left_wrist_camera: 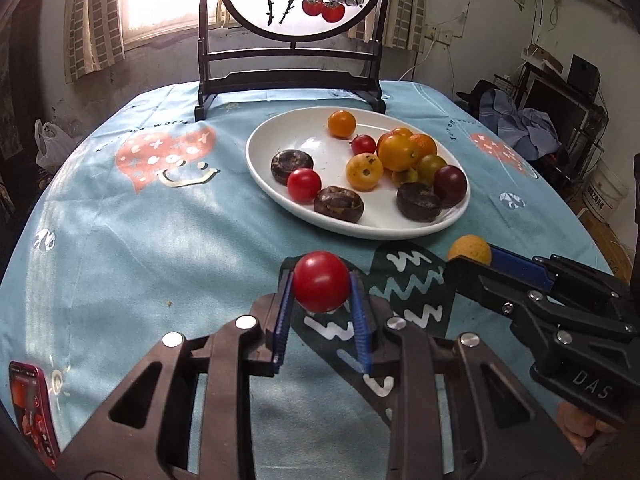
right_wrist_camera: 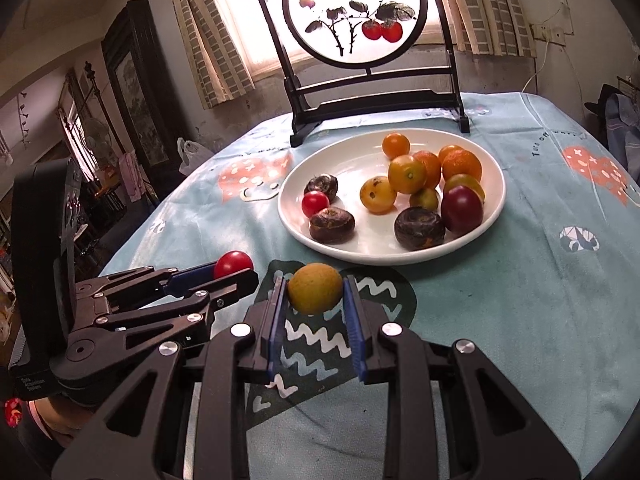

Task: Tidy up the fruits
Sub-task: 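Carry both fruits onto the white plate and open both tools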

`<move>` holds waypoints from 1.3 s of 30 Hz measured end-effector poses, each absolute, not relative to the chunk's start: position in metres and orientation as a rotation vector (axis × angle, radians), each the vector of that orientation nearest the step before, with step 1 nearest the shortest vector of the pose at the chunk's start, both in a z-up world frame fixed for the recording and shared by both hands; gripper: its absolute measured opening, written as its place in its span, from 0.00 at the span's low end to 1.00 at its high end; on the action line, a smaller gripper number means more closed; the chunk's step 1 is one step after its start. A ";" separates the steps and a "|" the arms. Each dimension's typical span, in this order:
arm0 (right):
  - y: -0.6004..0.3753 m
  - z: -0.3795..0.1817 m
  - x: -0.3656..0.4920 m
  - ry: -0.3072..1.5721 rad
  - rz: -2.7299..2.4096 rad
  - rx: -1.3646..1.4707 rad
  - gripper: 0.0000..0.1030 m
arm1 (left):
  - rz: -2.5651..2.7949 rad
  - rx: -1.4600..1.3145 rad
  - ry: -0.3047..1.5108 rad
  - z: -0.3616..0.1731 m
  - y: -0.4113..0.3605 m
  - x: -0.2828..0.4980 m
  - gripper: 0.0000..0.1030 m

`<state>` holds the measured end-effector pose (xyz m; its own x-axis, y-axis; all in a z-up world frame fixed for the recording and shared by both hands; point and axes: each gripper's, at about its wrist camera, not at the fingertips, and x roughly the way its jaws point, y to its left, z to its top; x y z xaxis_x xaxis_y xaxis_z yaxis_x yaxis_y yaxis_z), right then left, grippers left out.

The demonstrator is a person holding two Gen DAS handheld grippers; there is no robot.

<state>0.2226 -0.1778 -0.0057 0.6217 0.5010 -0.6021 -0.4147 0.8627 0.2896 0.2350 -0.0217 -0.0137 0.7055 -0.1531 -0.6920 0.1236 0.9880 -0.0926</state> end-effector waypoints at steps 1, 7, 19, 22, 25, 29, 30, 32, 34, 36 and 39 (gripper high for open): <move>-0.179 -0.002 0.225 0.716 0.524 0.130 0.28 | -0.156 -0.045 0.770 -0.010 -0.022 0.239 0.27; -0.187 0.021 0.247 0.658 0.498 0.165 0.28 | -0.160 -0.057 0.764 0.010 -0.029 0.285 0.27; -0.205 0.032 0.310 0.630 0.438 0.185 0.27 | -0.094 -0.028 0.820 0.005 -0.044 0.393 0.50; -0.207 0.030 0.323 0.641 0.429 0.181 0.28 | -0.032 -0.048 0.770 0.015 -0.035 0.389 0.74; -0.205 0.026 0.338 0.651 0.426 0.184 0.28 | -0.052 -0.094 0.765 0.023 -0.025 0.381 0.76; -0.195 0.019 0.360 0.673 0.429 0.165 0.28 | -0.021 -0.094 0.735 0.031 -0.017 0.367 0.80; -0.192 0.017 0.365 0.678 0.425 0.159 0.28 | -0.016 -0.091 0.732 0.032 -0.016 0.365 0.80; -0.188 0.013 0.373 0.689 0.417 0.161 0.31 | -0.013 -0.094 0.729 0.034 -0.012 0.362 0.81; -0.186 0.012 0.378 0.696 0.415 0.161 0.32 | -0.009 -0.103 0.724 0.035 -0.009 0.358 0.83; -0.185 0.013 0.379 0.700 0.409 0.156 0.39 | -0.008 -0.106 0.723 0.036 -0.006 0.355 0.84; -0.183 0.014 0.375 0.709 0.393 0.142 0.43 | -0.006 -0.107 0.722 0.037 -0.005 0.351 0.86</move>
